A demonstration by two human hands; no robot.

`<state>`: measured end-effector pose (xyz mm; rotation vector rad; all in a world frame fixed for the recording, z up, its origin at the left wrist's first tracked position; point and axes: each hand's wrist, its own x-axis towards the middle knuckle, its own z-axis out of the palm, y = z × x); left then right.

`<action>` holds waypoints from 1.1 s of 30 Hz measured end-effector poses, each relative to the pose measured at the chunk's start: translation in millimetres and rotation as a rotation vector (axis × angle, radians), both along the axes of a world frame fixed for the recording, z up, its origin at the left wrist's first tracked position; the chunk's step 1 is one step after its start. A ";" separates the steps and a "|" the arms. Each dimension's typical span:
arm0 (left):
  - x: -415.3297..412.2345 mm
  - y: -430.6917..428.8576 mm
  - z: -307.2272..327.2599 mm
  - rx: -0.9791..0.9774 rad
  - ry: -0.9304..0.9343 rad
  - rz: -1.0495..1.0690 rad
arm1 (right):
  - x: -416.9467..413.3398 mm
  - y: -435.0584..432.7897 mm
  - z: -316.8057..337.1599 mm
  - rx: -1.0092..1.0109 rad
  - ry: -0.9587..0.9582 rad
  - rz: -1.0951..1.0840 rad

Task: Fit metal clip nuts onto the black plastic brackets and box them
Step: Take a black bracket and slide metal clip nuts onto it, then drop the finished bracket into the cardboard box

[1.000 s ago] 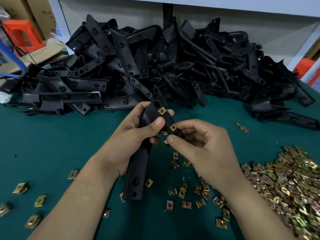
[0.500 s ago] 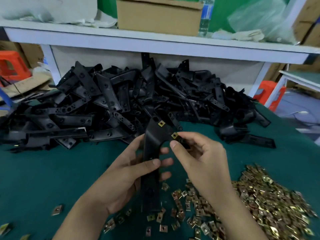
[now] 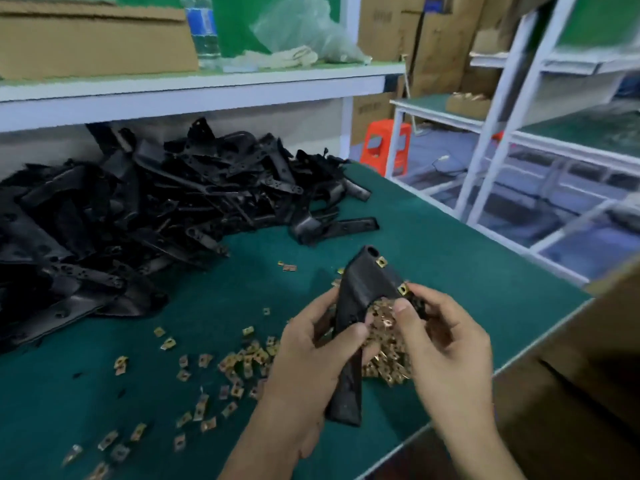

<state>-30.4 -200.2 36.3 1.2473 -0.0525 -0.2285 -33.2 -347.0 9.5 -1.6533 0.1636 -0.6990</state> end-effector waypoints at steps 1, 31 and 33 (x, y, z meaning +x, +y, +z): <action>-4.5 -17.4 -2.0 0.019 0.000 -0.049 | -8.6 -13.4 -4.7 0.041 -0.010 -0.067; -0.4 67.6 -35.9 0.663 -0.279 0.487 | 35.7 97.8 -9.6 -0.379 0.089 0.374; 7.9 117.1 -37.7 0.760 -0.214 0.674 | 50.6 132.5 -6.1 -0.555 0.140 0.606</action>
